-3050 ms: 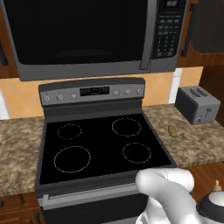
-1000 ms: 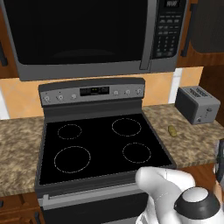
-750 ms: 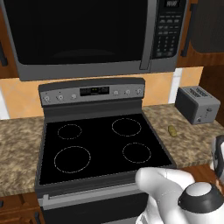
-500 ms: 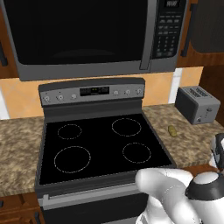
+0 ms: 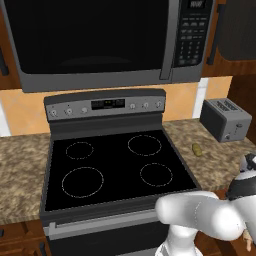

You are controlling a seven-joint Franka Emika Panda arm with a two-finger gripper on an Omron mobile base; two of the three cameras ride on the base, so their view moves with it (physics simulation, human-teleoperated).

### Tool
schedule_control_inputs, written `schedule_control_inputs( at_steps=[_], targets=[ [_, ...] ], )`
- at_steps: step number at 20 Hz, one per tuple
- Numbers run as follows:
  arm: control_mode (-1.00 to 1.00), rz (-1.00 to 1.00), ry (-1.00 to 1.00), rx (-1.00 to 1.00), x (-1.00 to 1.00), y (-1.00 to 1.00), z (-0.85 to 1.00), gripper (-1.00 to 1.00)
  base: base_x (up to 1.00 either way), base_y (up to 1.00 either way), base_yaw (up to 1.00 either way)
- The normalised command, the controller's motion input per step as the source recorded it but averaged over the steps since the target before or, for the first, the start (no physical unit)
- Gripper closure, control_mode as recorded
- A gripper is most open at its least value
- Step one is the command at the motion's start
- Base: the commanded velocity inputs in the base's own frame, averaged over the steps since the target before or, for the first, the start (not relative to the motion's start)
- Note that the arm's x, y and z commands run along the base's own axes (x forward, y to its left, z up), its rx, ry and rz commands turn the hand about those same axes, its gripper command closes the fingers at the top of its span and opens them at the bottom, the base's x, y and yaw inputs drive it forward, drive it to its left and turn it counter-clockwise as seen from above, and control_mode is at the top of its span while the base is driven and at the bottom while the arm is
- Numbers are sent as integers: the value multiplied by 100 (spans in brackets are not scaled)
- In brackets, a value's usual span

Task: Pick the rolling pin from the drawer and place it on the counter.

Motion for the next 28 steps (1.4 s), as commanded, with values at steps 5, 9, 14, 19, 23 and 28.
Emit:
schedule_control_inputs(
  at_steps=[5, 9, 14, 19, 23, 28],
  targets=[
    [-100, 0, 0, 0, -5, 0, -59, -100, 0, 0, 0],
    [-100, 0, 0, 0, 0, 0, -55, -100, 0, 0, 0],
    [-100, 0, 0, 0, 0, 0, -45, -100, 0, 0, 0],
    [-100, -1, 0, 0, 0, 0, -42, -100, 0, 0, 0],
    [-100, -1, 0, 0, 0, 0, -49, -100, 0, 0, 0],
    [-100, -1, 0, 0, -5, 0, -28, 100, 0, 0, 0]
  ],
)
